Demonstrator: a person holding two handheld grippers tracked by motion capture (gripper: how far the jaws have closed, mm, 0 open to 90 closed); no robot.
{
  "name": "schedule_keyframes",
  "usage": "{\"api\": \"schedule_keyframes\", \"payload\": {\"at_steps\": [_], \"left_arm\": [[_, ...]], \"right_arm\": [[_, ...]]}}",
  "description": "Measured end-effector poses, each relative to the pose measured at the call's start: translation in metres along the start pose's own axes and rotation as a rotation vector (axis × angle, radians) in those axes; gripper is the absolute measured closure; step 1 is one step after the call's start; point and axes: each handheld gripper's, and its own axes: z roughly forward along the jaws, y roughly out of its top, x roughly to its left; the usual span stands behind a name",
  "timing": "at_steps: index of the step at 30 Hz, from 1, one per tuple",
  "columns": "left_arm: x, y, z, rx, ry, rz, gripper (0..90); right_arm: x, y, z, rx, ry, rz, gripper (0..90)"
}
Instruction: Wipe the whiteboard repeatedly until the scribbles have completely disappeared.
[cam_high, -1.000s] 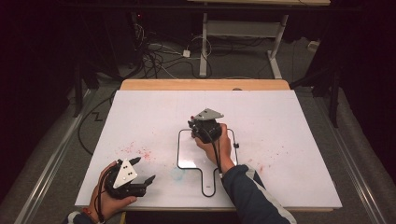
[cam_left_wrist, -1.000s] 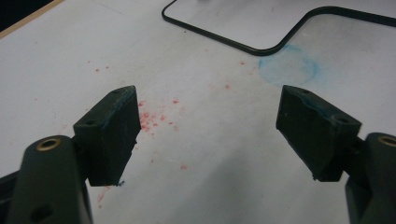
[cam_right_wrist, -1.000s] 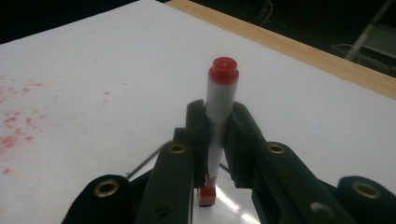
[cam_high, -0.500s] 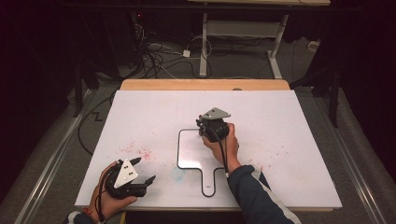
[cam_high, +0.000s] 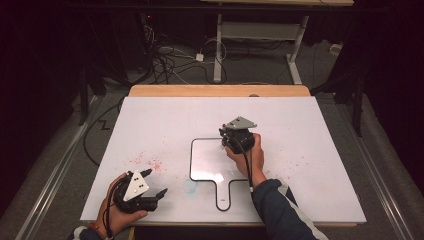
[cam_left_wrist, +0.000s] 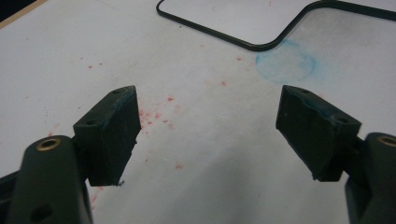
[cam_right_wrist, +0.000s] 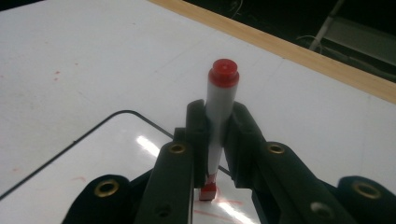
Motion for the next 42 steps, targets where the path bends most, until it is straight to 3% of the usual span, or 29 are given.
{"api": "schedule_keyframes", "payload": {"at_steps": [4,7,9,13,15,18,21,24,27,30,33,36,38,41,42], "left_arm": [[0.000,0.000,-0.001,-0.002,0.001,-0.002,20.7],[0.000,0.000,0.000,-0.001,-0.001,-0.002,20.7],[0.000,0.001,0.000,-0.005,0.002,0.010,20.7],[0.000,0.001,0.001,-0.005,0.003,0.009,20.6],[-0.001,0.000,0.001,0.003,-0.005,-0.003,20.7],[-0.001,0.000,0.000,-0.004,0.000,0.009,20.7],[-0.001,0.000,0.000,0.003,-0.006,-0.001,20.7],[0.000,-0.001,0.000,0.004,-0.007,-0.002,20.7],[0.000,0.000,0.000,-0.001,-0.002,0.012,20.7],[0.000,0.000,0.001,-0.001,-0.005,0.013,20.7],[-0.001,0.000,0.001,0.006,-0.010,0.003,20.6],[-0.001,-0.001,0.000,0.008,-0.010,0.002,20.7],[-0.001,-0.001,0.000,0.008,-0.008,0.000,20.7],[0.000,-0.001,0.001,0.005,-0.005,0.013,20.6],[0.000,0.000,0.001,0.005,-0.005,0.014,20.7]], "right_arm": [[-0.012,-0.003,-0.003,0.003,-0.036,0.031,81.7],[-0.012,-0.005,-0.004,-0.001,-0.030,0.034,81.7],[-0.009,-0.006,-0.005,-0.012,0.017,0.057,81.7],[0.002,-0.006,-0.007,-0.023,0.066,0.029,81.7],[0.002,-0.006,-0.007,-0.016,0.048,0.013,81.7],[-0.003,-0.005,-0.005,-0.005,-0.038,-0.049,81.7],[-0.012,-0.007,-0.004,-0.008,-0.057,-0.026,81.7],[-0.012,-0.007,-0.005,-0.014,-0.036,-0.007,81.7],[-0.003,-0.007,-0.005,-0.027,0.046,0.011,81.6],[0.005,-0.005,-0.004,-0.033,0.084,-0.018,81.6],[0.004,-0.004,-0.002,-0.029,0.053,-0.049,81.6],[-0.008,-0.005,0.000,-0.020,-0.011,-0.037,81.6],[-0.015,-0.006,-0.001,-0.021,0.003,0.013,81.7],[-0.012,-0.005,-0.001,-0.019,0.023,-0.004,81.6],[-0.010,-0.005,-0.001,-0.025,0.049,0.003,81.6]]}}
